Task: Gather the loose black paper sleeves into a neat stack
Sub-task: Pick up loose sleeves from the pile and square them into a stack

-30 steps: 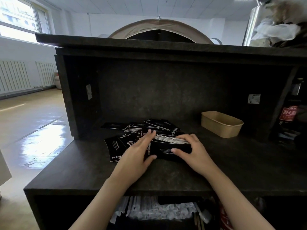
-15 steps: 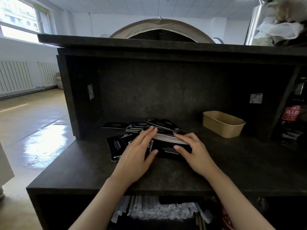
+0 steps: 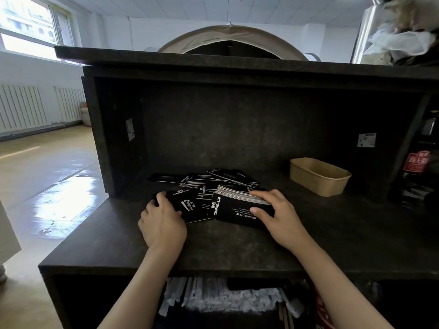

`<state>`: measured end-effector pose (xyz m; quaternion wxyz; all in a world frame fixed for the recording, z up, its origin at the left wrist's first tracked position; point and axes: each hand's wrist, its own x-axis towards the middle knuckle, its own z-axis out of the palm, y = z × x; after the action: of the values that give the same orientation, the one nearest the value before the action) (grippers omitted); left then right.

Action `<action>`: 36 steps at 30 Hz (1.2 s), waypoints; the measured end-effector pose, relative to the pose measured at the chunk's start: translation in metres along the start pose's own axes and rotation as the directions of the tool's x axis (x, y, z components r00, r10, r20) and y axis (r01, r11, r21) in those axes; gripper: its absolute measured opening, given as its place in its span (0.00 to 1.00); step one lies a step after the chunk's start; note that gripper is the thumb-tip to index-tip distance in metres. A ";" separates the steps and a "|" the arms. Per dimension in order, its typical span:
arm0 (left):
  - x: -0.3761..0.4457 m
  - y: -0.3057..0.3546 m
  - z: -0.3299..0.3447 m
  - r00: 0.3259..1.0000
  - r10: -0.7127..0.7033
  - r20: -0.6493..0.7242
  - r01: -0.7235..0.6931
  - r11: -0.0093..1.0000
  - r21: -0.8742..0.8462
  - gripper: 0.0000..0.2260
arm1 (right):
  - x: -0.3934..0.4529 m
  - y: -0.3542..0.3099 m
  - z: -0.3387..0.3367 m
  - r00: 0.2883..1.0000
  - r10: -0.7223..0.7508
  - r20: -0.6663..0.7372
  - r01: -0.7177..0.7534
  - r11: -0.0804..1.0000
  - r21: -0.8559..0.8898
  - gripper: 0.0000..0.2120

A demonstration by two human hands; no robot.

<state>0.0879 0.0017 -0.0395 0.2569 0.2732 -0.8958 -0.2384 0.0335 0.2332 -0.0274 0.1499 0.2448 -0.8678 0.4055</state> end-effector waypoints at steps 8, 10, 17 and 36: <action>-0.007 0.001 -0.013 0.980 -0.037 -0.195 -0.036 0.933 -0.359 0.26 | 0.000 0.000 0.000 1.000 0.000 -0.001 0.000 1.000 -0.011 0.19; -0.007 0.000 -0.017 0.968 -0.070 -0.240 -0.049 0.889 -0.454 0.25 | 0.000 0.001 0.000 1.000 0.001 0.002 -0.001 1.000 -0.013 0.19; -0.004 0.002 -0.024 0.910 -0.305 -0.283 0.057 0.766 -0.640 0.13 | 0.000 0.001 0.000 1.000 0.006 0.013 -0.006 1.000 -0.010 0.19; -0.014 0.015 0.007 0.708 0.641 0.298 -0.565 0.766 -0.305 0.43 | -0.002 -0.003 0.000 0.998 0.009 0.059 -0.013 0.998 0.065 0.22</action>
<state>0.0888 0.0234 -0.0407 0.1646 -0.1144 -0.9405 -0.2745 0.0366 0.2324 -0.0264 0.1141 0.2564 -0.8595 0.4272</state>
